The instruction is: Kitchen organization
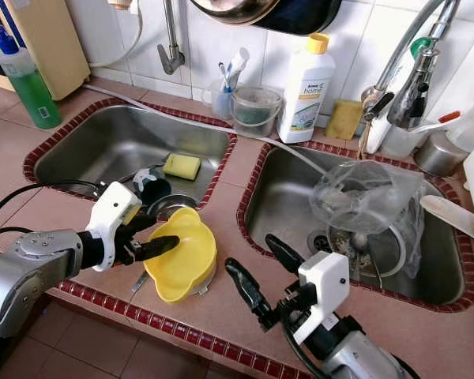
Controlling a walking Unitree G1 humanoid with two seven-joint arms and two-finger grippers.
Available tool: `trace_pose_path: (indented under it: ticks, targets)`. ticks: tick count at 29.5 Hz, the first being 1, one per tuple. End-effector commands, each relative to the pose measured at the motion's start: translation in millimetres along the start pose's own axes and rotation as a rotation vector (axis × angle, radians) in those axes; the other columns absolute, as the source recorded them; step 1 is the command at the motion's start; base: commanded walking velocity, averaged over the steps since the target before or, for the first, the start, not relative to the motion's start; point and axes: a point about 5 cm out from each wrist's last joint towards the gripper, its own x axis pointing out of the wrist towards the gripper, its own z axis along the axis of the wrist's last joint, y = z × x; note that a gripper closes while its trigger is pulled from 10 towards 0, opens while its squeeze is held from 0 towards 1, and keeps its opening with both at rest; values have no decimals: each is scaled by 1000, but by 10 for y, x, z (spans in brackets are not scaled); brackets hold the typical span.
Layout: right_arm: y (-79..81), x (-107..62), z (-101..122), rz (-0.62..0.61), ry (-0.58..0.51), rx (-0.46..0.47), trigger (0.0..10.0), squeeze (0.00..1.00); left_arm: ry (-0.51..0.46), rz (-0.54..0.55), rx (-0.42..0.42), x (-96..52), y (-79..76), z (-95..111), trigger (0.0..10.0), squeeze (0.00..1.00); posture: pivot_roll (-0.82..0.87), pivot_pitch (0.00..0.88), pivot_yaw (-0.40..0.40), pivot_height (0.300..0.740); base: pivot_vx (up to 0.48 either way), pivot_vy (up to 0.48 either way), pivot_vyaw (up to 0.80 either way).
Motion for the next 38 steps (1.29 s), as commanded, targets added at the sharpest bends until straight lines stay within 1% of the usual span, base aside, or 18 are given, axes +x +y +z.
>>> trace_pose_path:
  ticks: [1,4,13,25,38]
  targets:
    - [41,-16,61,35,-8,-1,10000,0,-6,15,6,-28,28,34,0,0,-51,95,-41,740,0,0,0]
    - [55,-40,69,63,1,25,10000,0,-12,15,7,-19,34,54,0,0,-51,95,-41,740,0,0,0]
    - [77,-80,55,92,25,52,10000,0,-15,10,10,-12,30,61,0,0,-55,90,-39,740,0,0,0]
    - [81,-111,42,103,50,49,10000,0,-17,-7,15,-14,3,63,0,0,-56,100,-39,740,0,0,0]
    - [46,-92,42,109,59,30,10000,0,-27,-75,20,-31,-65,72,0,0,-53,104,-40,740,0,0,0]
